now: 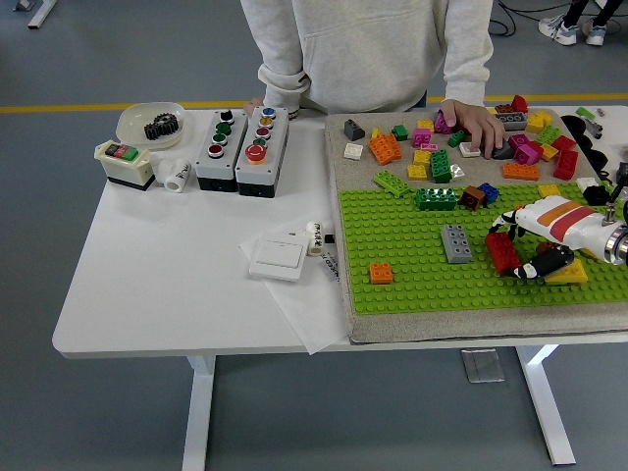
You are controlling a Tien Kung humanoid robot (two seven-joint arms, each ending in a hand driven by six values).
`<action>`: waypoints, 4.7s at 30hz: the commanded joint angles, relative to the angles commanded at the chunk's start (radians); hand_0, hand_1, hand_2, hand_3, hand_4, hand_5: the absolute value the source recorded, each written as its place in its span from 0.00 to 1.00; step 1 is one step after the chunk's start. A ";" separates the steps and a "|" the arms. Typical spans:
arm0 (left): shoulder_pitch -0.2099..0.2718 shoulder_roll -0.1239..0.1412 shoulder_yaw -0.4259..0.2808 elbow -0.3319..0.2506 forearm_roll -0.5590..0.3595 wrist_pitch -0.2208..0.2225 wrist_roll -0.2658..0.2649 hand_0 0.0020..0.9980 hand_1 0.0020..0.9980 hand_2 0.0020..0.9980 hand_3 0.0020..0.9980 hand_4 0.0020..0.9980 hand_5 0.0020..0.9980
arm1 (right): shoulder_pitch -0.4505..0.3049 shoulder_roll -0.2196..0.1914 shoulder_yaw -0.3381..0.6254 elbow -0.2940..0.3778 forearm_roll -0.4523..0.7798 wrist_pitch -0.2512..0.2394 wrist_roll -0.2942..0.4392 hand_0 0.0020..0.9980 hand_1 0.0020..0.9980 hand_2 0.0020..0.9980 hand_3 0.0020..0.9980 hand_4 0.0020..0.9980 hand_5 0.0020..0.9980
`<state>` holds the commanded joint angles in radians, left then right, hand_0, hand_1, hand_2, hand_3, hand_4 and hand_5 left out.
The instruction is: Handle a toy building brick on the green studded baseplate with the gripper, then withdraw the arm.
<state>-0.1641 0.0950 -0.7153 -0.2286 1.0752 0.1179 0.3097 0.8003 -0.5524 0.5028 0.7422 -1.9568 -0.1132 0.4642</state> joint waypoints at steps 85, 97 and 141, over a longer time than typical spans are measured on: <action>0.006 0.001 -0.001 -0.001 0.008 -0.005 0.003 0.73 0.73 0.74 0.60 0.67 0.61 | -0.092 -0.017 0.085 0.107 0.032 0.098 -0.040 0.63 0.58 0.59 0.59 0.85 0.43; 0.006 0.000 -0.002 0.000 0.010 -0.005 0.003 0.73 0.73 0.74 0.60 0.67 0.61 | -0.090 -0.018 0.094 0.119 0.025 0.107 -0.028 0.64 0.59 0.67 0.73 0.94 0.44; 0.015 0.000 -0.022 0.003 0.048 -0.007 0.005 0.73 0.73 0.74 0.60 0.67 0.61 | -0.369 -0.104 0.474 0.490 0.066 0.142 -0.089 0.71 0.70 0.74 0.67 0.85 0.55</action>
<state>-0.1488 0.0946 -0.7372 -0.2257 1.1232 0.1109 0.3147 0.4309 -0.6567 0.9765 1.2320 -1.8905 0.0284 0.3755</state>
